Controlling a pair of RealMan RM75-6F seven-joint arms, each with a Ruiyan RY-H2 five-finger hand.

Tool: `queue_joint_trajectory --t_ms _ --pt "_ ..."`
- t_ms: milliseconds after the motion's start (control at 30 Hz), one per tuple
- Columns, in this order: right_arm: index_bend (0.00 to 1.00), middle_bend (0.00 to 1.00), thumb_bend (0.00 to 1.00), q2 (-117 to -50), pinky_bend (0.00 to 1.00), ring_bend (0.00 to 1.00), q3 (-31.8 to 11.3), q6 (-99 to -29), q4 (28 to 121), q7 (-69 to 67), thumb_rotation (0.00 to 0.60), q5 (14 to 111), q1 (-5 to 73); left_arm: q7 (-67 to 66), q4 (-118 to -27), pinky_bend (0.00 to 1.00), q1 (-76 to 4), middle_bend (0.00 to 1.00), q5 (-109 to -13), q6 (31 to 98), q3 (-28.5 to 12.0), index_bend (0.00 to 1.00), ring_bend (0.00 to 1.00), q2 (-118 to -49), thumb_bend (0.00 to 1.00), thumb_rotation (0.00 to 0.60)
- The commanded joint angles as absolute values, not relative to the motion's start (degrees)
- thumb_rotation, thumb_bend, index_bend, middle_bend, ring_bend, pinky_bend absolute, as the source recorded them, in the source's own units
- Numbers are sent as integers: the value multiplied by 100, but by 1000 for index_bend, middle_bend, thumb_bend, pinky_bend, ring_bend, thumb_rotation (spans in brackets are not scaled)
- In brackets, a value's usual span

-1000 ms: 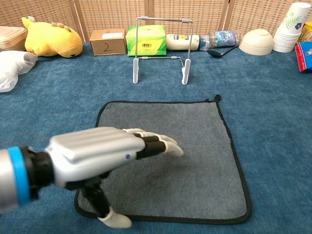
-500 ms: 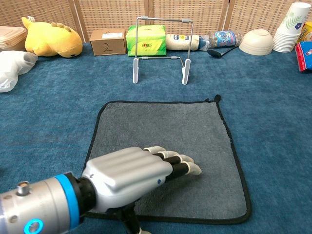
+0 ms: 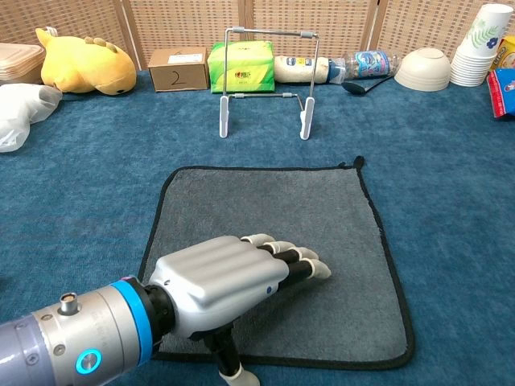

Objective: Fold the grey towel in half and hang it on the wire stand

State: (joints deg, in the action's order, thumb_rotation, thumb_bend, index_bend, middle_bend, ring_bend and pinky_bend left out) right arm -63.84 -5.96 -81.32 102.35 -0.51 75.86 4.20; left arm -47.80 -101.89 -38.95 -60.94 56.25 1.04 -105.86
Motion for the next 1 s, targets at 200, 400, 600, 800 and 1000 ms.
queue_joint_trajectory --t_ms 200,400,600,800,1000 --pt "145 51 349 -6374 0 0 -608 -8127 10269 8 600 7564 422 -4637 -10009 0 -3995 8 -6057 5601 -8 73 0 -10660 208 600" --pt "145 51 348 -6378 0 0 -617 -8120 10286 54 600 7534 422 -4524 -9886 0 -4087 10 -6046 5540 -87 73 0 -10741 208 600" --pt "146 51 348 -6359 0 0 -638 -8112 10316 107 600 7515 436 -4360 -9838 0 -4135 12 -5976 5480 -119 74 0 -10771 207 600" --pt "147 51 349 -6358 0 0 -639 -8126 10345 138 600 7516 429 -4205 -9920 0 -4187 13 -5971 5419 -120 74 0 -10710 207 600" --pt "147 51 349 -6340 0 0 -634 -8151 10364 141 600 7522 409 -4091 -9937 0 -4224 15 -5987 5408 -111 74 0 -10715 204 600"
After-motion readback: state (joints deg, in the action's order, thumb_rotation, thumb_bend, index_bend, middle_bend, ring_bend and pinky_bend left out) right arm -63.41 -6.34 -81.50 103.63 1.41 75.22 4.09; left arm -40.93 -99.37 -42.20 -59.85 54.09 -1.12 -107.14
